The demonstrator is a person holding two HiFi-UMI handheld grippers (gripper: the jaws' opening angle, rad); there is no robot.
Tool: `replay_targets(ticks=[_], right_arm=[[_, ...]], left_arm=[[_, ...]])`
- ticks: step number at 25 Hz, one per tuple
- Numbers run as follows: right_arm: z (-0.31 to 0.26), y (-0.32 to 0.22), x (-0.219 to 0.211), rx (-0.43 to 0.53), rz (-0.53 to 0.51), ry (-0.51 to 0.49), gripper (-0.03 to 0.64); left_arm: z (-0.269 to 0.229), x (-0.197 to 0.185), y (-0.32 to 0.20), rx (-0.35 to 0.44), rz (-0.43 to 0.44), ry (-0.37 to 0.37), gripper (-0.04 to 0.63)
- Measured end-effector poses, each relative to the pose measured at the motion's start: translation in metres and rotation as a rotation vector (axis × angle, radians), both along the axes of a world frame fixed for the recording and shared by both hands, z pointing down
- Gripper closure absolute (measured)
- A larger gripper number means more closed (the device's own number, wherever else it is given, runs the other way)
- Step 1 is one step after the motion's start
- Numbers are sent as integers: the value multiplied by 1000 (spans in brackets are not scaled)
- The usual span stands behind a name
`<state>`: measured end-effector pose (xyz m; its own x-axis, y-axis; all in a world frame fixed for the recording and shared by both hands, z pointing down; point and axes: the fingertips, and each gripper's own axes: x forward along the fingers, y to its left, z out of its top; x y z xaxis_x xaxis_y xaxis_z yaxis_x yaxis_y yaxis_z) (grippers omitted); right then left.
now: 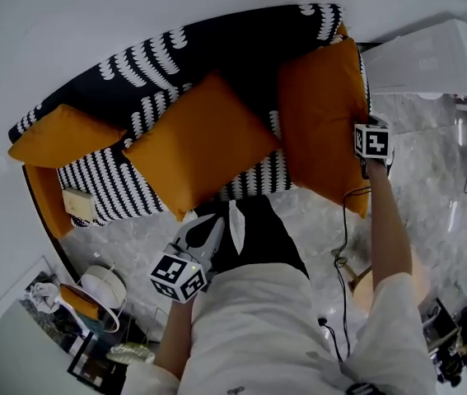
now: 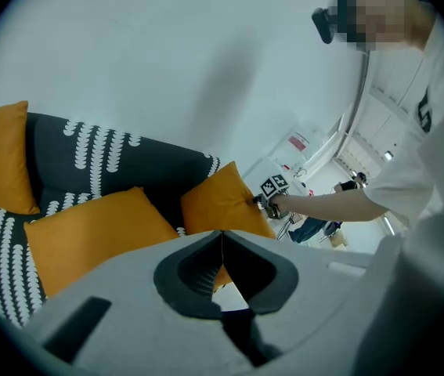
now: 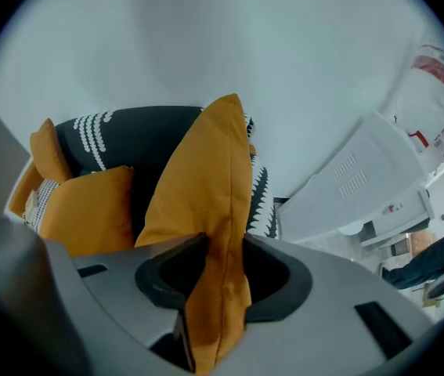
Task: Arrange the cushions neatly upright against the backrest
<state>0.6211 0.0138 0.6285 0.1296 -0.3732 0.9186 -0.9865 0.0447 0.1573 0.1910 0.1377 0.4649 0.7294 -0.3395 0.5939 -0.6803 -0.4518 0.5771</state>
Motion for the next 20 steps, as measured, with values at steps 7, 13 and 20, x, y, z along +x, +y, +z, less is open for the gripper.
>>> replay_targets(ticks=[7,13,20], right_arm=[[-26,-8,5,54,-109,173,531],[-68,0,-55,185,-191,102,594],[-65,40,-193,203,-353,-95,598]], left_arm=[[7,12,9,-11,47,-1,581],[5,5,9,-2,28,-3,582],[7,-9,19,-2,-25,3,581]])
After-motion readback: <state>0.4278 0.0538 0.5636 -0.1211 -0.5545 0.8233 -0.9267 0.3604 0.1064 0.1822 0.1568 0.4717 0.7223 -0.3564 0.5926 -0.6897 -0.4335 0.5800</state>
